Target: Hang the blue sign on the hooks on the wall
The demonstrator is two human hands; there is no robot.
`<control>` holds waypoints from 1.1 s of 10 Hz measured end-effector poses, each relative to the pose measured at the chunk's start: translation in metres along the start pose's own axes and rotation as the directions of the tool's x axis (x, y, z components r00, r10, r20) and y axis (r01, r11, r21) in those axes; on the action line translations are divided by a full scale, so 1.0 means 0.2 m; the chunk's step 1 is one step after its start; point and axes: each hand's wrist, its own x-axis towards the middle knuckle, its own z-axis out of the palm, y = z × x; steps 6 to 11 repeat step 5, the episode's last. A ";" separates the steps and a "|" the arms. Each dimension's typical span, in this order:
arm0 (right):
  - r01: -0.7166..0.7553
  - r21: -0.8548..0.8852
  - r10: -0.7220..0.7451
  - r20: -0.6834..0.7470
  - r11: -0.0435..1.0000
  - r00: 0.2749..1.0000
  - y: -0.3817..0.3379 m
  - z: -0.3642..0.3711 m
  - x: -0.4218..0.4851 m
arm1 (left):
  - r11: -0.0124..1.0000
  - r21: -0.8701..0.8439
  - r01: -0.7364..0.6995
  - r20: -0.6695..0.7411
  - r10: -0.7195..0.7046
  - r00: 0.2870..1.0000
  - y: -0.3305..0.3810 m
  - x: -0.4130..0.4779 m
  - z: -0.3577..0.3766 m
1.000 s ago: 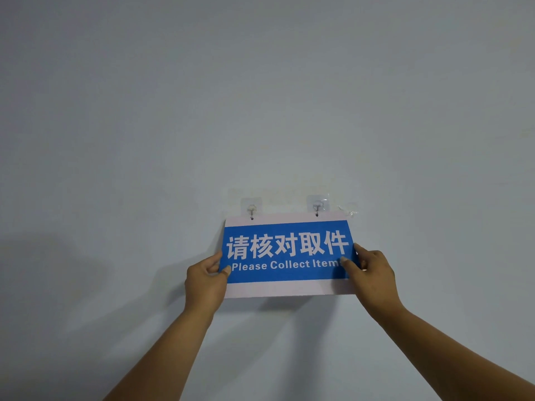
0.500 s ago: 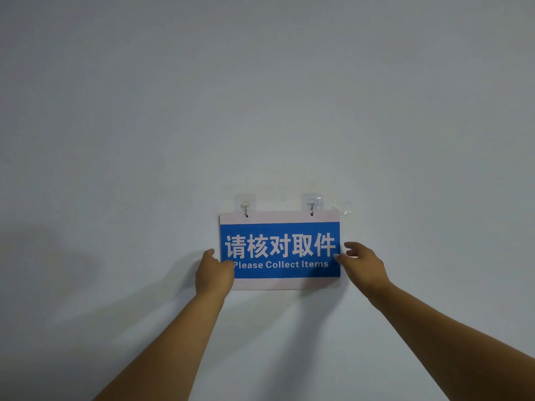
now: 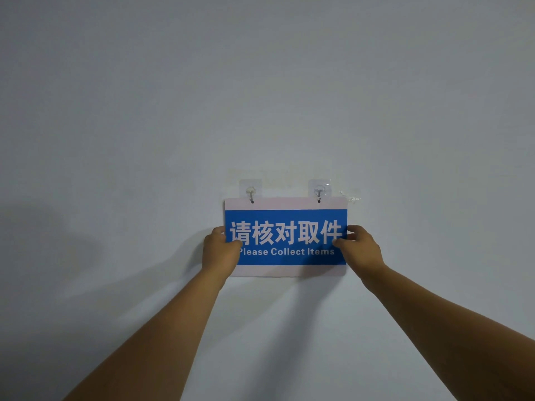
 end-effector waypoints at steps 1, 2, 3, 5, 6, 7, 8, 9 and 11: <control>0.015 -0.001 -0.015 -0.020 1.000 1.000 0.00 -0.01 0.00 | 0.999 -0.023 0.025 0.016 -0.025 1.000 -0.01 0.00 0.00; -0.003 -0.010 0.002 -0.016 1.000 1.000 0.00 0.00 0.01 | 0.998 -0.041 0.054 0.019 -0.054 0.998 0.00 0.01 0.00; -0.020 0.002 0.020 0.001 1.000 1.000 0.00 -0.01 0.00 | 0.997 -0.050 0.063 0.033 -0.062 0.998 -0.01 0.02 -0.01; -0.045 -0.001 0.045 0.004 0.999 0.999 0.00 -0.01 -0.03 | 0.997 0.007 0.074 0.035 -0.074 0.997 -0.04 -0.01 -0.02; -0.045 -0.001 0.045 0.004 0.999 0.999 0.00 -0.01 -0.03 | 0.997 0.007 0.074 0.035 -0.074 0.997 -0.04 -0.01 -0.02; -0.045 -0.001 0.045 0.004 0.999 0.999 0.00 -0.01 -0.03 | 0.997 0.007 0.074 0.035 -0.074 0.997 -0.04 -0.01 -0.02; -0.045 -0.001 0.045 0.004 0.999 0.999 0.00 -0.01 -0.03 | 0.997 0.007 0.074 0.035 -0.074 0.997 -0.04 -0.01 -0.02; -0.045 -0.001 0.045 0.004 0.999 0.999 0.00 -0.01 -0.03 | 0.997 0.007 0.074 0.035 -0.074 0.997 -0.04 -0.01 -0.02; -0.045 -0.001 0.045 0.004 0.999 0.999 0.00 -0.01 -0.03 | 0.997 0.007 0.074 0.035 -0.074 0.997 -0.04 -0.01 -0.02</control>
